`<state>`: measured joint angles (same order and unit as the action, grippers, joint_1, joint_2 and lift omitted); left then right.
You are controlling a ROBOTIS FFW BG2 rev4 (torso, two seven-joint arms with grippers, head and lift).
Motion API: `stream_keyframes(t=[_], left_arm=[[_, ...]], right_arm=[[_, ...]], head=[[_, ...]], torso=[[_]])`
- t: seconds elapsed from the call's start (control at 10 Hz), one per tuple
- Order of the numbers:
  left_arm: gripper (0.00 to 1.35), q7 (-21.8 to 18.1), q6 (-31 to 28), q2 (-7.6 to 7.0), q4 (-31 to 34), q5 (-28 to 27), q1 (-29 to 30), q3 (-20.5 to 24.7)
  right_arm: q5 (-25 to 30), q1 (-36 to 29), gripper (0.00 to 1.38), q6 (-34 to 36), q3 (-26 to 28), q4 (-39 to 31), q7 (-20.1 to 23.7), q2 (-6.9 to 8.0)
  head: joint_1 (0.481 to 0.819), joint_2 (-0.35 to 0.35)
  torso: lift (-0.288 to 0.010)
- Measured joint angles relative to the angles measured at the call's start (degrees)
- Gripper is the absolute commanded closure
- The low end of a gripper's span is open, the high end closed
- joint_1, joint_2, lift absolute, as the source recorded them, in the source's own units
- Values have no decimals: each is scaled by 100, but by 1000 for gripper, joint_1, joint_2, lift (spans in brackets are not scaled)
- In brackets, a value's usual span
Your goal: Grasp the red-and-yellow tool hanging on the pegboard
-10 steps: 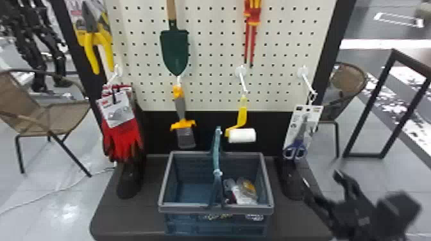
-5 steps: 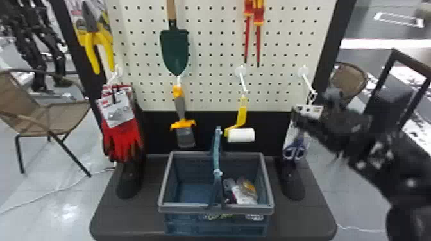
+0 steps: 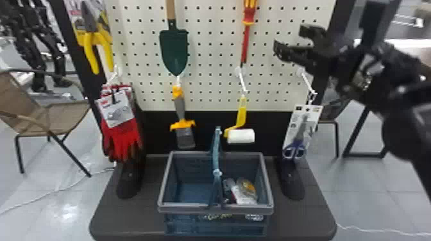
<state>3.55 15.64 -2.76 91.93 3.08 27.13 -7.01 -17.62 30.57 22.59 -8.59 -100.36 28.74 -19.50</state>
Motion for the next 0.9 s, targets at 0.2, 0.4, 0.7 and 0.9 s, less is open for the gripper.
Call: stream_keyframes(t=[0.2, 0.4, 0.7, 0.9], left_arm=[[165, -32, -29, -10, -39, 3, -90, -34], [165, -74, -67, -6, -93, 0, -183, -70], [165, -100, -110, -5, -132, -12, -259, -90], [165, -110, -108, -5, -140, -18, -264, -90]], right_arm=[[-451, 755, 427, 73, -460, 423, 0, -204], [-824, 1295, 427, 103, -945, 694, 0, -275], [-1072, 1712, 963, 98, -1448, 994, 20, -256], [-896, 1765, 1230, 38, -1498, 1003, 25, -239]], head=[[549, 0], [549, 0], [549, 0], [549, 0]], torso=[[-100], [-100], [-100], [-100]])
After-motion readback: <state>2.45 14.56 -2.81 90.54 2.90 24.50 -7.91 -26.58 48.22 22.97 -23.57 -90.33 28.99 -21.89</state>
